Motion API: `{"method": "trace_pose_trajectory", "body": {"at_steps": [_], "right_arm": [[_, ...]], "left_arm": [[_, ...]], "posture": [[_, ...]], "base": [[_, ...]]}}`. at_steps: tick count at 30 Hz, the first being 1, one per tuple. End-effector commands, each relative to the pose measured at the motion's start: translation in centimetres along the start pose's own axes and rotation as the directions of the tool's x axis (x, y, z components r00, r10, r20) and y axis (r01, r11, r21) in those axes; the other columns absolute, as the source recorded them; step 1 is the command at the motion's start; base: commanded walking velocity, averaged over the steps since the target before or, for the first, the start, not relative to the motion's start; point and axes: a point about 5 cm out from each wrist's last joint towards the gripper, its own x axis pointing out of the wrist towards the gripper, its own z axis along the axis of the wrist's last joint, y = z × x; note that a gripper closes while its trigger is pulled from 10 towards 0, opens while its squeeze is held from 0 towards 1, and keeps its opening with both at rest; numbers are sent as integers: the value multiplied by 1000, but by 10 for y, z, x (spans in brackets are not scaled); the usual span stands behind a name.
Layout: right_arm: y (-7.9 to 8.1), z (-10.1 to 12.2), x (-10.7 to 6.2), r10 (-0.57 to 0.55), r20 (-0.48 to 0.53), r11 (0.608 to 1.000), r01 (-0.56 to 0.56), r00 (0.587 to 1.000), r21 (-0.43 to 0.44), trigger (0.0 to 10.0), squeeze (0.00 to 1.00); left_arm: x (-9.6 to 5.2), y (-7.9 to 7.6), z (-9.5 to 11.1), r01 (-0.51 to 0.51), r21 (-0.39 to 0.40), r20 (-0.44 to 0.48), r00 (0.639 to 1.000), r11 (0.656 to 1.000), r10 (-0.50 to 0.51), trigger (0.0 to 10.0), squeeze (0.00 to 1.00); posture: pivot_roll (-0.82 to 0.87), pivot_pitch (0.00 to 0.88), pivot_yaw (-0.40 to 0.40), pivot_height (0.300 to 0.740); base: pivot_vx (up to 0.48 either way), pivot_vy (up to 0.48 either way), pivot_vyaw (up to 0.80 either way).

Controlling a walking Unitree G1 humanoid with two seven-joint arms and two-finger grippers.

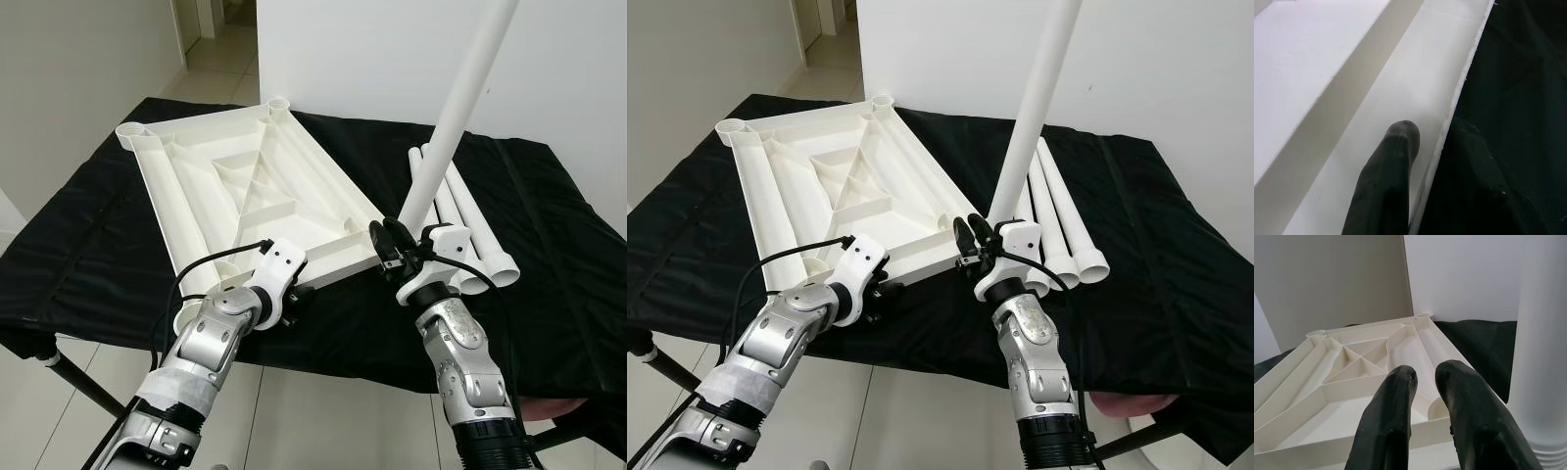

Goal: Building children table

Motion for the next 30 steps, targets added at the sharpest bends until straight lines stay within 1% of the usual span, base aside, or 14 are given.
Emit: {"method": "trace_pose_trajectory", "body": {"at_steps": [1,7,11,13,14,17,18,19,20,22,23,25,26,30], "right_arm": [[-4,2,0,-17,8,1000,17,1000,-10,10000,0],[-5,2,1,-23,9,1000,23,1000,-10,10000,0],[-5,2,1,-23,9,1000,23,1000,-10,10000,0],[-5,2,1,-22,9,1000,22,1000,-9,10000,0],[-5,2,2,-18,7,1000,18,1000,-7,10000,0],[-5,2,2,-18,7,1000,18,1000,-7,10000,0],[-5,1,3,-14,4,1000,14,1000,-6,10000,0],[-5,1,3,-14,4,1000,14,1000,-6,10000,0],[-4,1,4,-4,2,1000,4,1000,-5,10000,0],[-4,1,4,-4,2,1000,4,1000,-5,10000,0],[-3,1,6,6,1,1000,-6,1000,-4,10000,0],[-3,1,6,6,1,1000,-6,1000,-4,10000,0],[-3,1,7,11,2,1000,-11,1000,-4,10000,0],[-3,2,10,14,5,1000,-14,1000,-4,10000,0]], "left_arm": [[-4,18,-24,-215,-16,-110,971,977,212,0,0],[-15,23,-30,-273,-63,-125,956,960,264,0,0],[-15,23,-30,-273,-63,-125,956,960,264,0,0],[-19,25,-33,-299,-77,-132,949,951,288,0,0],[-25,30,-34,-354,-95,-130,931,931,341,0,0],[-25,30,-34,-354,-95,-130,931,931,341,0,0],[-31,34,-34,-404,-114,-127,912,908,390,0,0],[-31,34,-34,-404,-114,-127,912,908,390,0,0],[-38,40,-34,-457,-120,-124,888,881,444,0,0],[-38,40,-34,-457,-120,-124,888,881,444,0,0],[-42,42,-33,-493,-138,-119,869,859,479,0,0],[-42,42,-33,-493,-138,-119,869,859,479,0,0],[-45,45,-33,-519,-144,-119,854,842,506,0,0],[-40,49,-29,-542,-155,-111,840,826,531,0,0]], "posture": [[-59,0,-6,740],[-48,0,-7,740],[-48,0,-7,740],[-48,0,-7,740],[-28,0,-21,740],[-28,0,-21,740],[-24,0,-26,740],[-24,0,-26,740],[-17,0,-32,740],[-17,0,-32,740],[-13,0,-37,740],[-13,0,-37,740],[-5,0,-41,740],[-7,0,-38,740]], "base": [[0,0,0],[0,0,0],[0,0,0],[0,0,0],[0,0,0],[0,0,0],[0,0,0],[0,0,0],[0,0,0],[0,0,0],[0,0,0],[0,0,0],[0,0,0],[0,0,0]]}}
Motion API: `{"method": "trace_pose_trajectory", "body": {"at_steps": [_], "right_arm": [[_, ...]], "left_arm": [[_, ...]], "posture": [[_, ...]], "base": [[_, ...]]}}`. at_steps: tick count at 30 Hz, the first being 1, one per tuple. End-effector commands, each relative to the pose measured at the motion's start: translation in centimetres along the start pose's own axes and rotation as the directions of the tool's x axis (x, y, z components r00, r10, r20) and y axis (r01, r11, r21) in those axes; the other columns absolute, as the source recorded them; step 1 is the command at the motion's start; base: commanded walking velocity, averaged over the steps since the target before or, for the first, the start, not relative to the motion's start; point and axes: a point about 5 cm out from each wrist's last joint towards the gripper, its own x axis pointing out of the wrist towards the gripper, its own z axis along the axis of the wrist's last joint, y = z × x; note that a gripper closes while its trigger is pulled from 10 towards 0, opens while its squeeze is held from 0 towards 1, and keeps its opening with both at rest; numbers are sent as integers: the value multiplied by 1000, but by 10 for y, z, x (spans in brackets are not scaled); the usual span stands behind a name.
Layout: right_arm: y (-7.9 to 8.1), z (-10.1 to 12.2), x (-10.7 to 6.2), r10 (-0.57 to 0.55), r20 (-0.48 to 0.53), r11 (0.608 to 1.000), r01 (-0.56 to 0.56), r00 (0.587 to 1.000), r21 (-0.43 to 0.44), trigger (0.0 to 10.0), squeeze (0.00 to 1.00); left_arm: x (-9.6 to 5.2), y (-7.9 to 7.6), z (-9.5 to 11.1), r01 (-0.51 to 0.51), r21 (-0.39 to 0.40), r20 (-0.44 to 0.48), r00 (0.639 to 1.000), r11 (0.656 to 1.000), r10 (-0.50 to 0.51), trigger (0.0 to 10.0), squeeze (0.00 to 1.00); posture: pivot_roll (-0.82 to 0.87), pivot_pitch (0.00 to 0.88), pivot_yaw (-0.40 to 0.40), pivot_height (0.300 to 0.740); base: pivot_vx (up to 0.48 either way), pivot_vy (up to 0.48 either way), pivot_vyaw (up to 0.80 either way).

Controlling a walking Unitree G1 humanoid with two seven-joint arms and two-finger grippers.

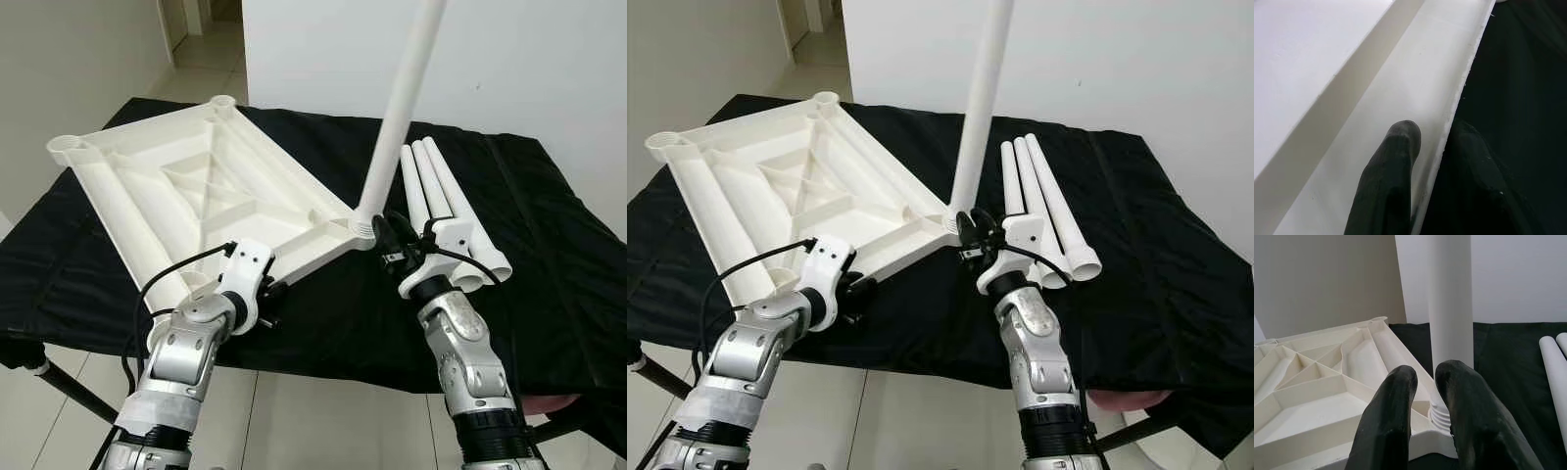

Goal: Building children table

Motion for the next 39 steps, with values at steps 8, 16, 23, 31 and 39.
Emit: {"method": "trace_pose_trajectory", "body": {"at_steps": [8,16,23,31,39], "right_arm": [[-2,2,3,-15,17,1000,15,1000,-6,10000,0],[-2,2,-1,-43,29,999,43,999,-8,10000,0],[-3,2,-4,-64,36,998,64,997,-6,10000,0],[2,-3,-2,-64,32,998,64,997,9,10000,0],[6,-4,2,-42,24,999,42,999,13,10000,0]], "left_arm": [[34,-2,20,-225,20,26,974,974,225,0,0],[53,-38,41,-54,68,86,995,996,48,0,0],[55,-59,54,71,144,154,984,987,-93,10000,0],[38,-66,65,224,144,289,922,964,-257,10000,1000],[17,-62,79,186,210,432,863,960,-262,10000,0]], "posture": [[-38,0,-9,740],[-66,0,24,740],[-72,0,42,740],[-36,0,34,740],[-10,0,5,740]], "base": [[0,0,0],[0,0,0],[0,0,0],[0,0,0],[0,0,0]]}}
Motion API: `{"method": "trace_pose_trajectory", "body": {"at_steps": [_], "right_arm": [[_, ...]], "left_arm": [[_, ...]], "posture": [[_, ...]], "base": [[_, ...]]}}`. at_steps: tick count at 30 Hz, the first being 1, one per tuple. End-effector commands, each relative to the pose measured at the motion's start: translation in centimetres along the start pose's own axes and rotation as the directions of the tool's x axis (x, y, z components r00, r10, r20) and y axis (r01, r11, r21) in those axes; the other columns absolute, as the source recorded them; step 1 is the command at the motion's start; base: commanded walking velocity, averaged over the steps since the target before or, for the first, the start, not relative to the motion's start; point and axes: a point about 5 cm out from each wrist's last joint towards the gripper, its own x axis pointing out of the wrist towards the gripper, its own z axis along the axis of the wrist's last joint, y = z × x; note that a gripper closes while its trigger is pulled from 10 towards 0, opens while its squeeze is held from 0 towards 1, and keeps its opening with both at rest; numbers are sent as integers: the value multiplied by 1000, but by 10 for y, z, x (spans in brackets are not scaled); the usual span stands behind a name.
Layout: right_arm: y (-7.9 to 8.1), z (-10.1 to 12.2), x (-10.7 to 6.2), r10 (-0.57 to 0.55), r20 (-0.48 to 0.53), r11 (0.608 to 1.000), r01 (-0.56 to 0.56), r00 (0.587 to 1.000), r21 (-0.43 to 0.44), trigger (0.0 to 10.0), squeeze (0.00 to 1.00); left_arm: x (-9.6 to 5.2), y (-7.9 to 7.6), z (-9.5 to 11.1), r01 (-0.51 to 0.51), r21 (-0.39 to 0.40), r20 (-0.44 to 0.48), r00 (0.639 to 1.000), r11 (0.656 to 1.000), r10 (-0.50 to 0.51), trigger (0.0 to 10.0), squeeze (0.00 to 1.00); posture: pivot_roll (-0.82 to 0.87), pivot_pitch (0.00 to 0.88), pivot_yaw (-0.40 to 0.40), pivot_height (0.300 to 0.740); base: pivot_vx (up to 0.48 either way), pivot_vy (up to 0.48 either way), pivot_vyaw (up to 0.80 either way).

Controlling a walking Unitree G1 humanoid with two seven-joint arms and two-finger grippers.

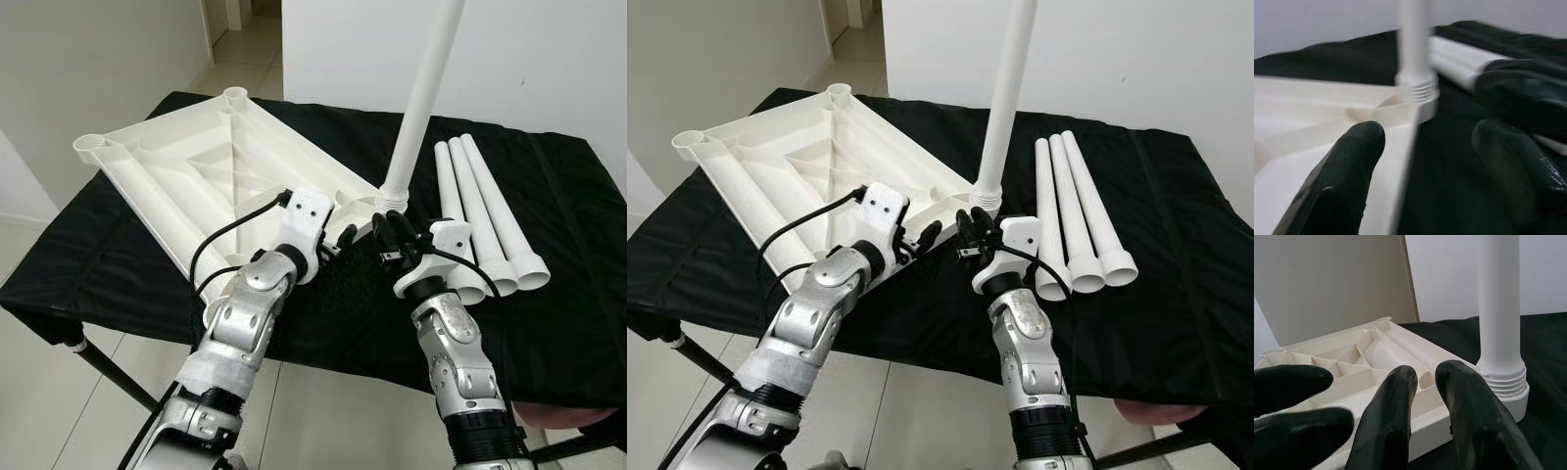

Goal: Building children table

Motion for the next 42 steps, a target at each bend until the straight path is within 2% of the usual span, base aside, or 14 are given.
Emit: {"method": "trace_pose_trajectory", "body": {"at_steps": [1,3,5,7,8,11,15,16,17,21,23,28,37,42], "right_arm": [[3,-2,3,21,-8,1000,-21,1000,-8,10000,0],[3,-2,3,21,-8,1000,-21,1000,-8,10000,0],[3,-1,5,30,-10,999,-30,999,-12,10000,0],[3,-1,5,30,-10,999,-30,999,-12,10000,0],[3,-1,7,35,-11,999,-35,999,-12,10000,0],[4,-2,7,48,-16,999,-48,999,-18,10000,0],[4,-2,7,48,-17,999,-49,999,-19,10000,0],[2,-1,6,46,-19,999,-47,999,-26,10000,0],[2,-1,6,46,-19,999,-47,999,-26,10000,0],[-1,0,3,39,-23,999,-40,999,-38,10000,0],[-4,0,0,30,-26,999,-31,999,-45,10000,0],[-8,0,-3,22,-30,998,-24,999,-52,10000,0],[-11,1,-3,19,-34,998,-20,999,-58,10000,0],[-13,4,-2,18,-31,998,-20,999,-65,10000,0]], "left_arm": [[-6,1,12,8,10,75,997,1000,-8,10000,0],[-6,1,12,8,10,75,997,1000,-8,10000,0],[-21,6,22,-13,43,151,988,999,6,10000,0],[-21,6,22,-13,43,151,988,999,6,10000,0],[-30,9,23,-12,77,163,987,997,-1,10000,0],[-49,13,17,19,133,124,992,991,-35,10000,0],[-54,14,14,36,146,105,993,989,-52,10000,0],[-66,19,5,67,164,39,996,984,-75,10000,0],[-66,19,5,67,164,39,996,984,-75,10000,0],[-84,29,-4,106,178,-33,994,978,-101,10000,0],[-94,35,-13,135,244,-106,988,960,-112,10000,0],[-108,47,-21,145,298,-189,978,944,-91,10000,0],[-123,69,-29,101,351,-265,964,931,-4,10000,0],[-134,82,-35,94,416,-325,944,905,52,10000,0]], "posture": [[-4,0,-4,740],[-4,0,-4,740],[11,0,-23,740],[11,0,-23,740],[11,0,-23,740],[18,0,-30,740],[20,0,-33,740],[21,0,-35,740],[21,0,-35,740],[13,0,-39,740],[5,5,-37,740],[3,6,-39,740],[11,15,-44,740],[6,27,-54,740]], "base": [[0,0,0],[0,0,0],[0,0,0],[0,0,0],[0,0,0],[0,0,0],[0,0,0],[0,0,0],[0,0,0],[0,0,0],[0,0,0],[0,0,0],[0,0,0],[0,0,0]]}}
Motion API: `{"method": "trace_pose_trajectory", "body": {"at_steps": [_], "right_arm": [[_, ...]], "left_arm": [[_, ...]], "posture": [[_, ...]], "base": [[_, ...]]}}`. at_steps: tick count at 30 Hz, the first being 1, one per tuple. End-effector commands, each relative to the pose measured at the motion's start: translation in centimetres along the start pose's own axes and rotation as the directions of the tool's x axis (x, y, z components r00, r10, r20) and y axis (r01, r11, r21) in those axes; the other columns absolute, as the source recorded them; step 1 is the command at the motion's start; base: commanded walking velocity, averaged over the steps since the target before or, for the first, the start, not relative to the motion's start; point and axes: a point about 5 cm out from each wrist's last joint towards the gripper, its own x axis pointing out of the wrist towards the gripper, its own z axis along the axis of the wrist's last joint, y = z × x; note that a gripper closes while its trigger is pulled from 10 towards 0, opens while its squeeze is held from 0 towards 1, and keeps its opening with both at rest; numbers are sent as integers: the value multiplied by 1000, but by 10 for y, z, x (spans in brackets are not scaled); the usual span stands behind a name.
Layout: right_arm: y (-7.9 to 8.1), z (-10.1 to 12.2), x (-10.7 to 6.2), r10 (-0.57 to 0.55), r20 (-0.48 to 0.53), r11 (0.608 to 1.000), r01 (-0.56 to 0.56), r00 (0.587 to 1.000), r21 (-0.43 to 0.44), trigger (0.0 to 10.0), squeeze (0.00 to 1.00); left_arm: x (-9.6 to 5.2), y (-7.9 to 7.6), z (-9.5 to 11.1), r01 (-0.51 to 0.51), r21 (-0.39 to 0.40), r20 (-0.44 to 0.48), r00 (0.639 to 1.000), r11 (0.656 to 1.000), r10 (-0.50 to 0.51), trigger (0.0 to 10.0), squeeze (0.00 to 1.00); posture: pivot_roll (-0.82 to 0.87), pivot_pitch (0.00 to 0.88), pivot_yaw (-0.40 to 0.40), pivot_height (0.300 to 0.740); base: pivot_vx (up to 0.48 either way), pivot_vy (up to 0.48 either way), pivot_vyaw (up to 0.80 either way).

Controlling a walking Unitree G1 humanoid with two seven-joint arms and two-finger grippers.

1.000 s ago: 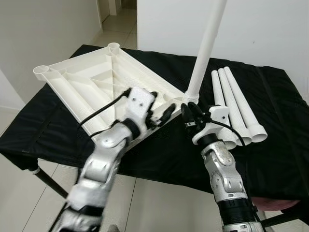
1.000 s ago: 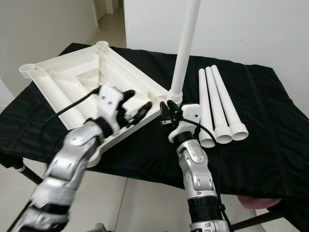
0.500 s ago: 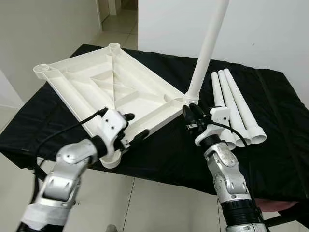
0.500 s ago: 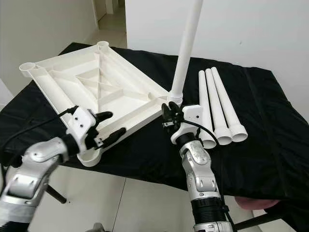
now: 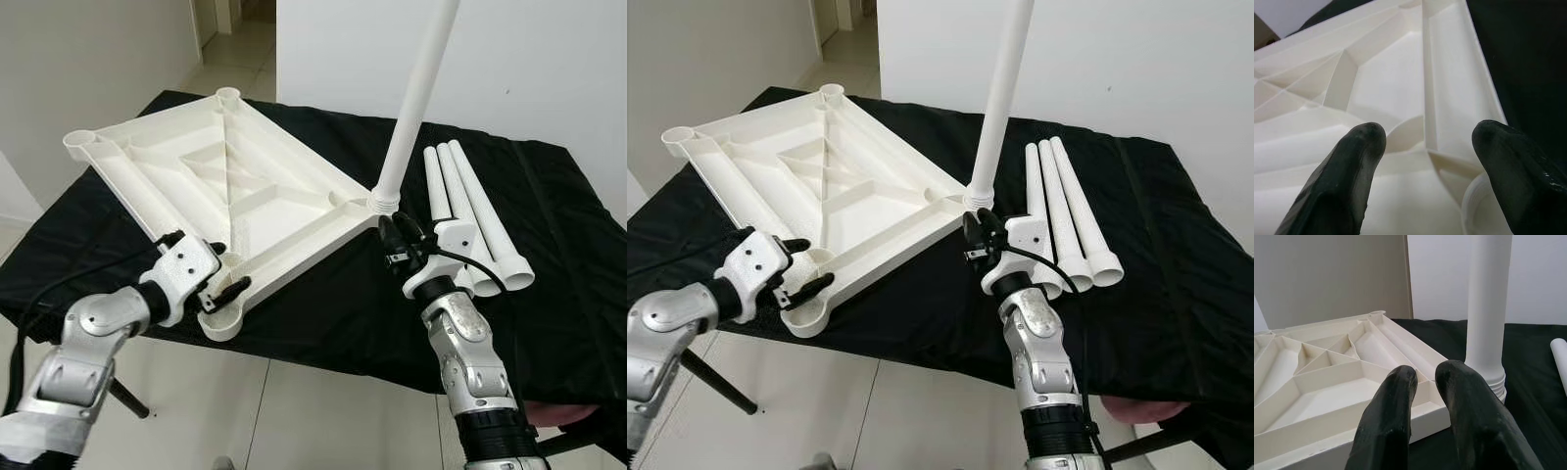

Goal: Building children table

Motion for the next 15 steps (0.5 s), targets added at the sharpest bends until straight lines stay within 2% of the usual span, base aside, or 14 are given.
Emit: {"method": "trace_pose_trajectory", "body": {"at_steps": [1,5,11,15], "right_arm": [[-2,2,1,2,-3,1000,-2,1000,0,10000,0],[-5,5,0,0,-2,1000,0,1000,-10,10000,0],[-8,6,-1,-4,-3,1000,4,1000,-20,10000,0],[-10,6,-1,-16,-1,1000,16,1000,-19,10000,0]], "left_arm": [[-3,2,-5,-27,21,-26,999,999,28,10000,0],[-6,0,-15,-3,86,-85,996,996,11,10000,0],[-1,-14,-14,68,96,-84,995,993,-60,10000,0],[8,-25,-10,108,75,-58,993,991,-104,10000,0]], "posture": [[6,27,-54,740],[-2,40,-59,740],[-3,38,-59,740],[-10,39,-49,740]], "base": [[0,0,0],[0,0,0],[0,0,0],[0,0,0]]}}
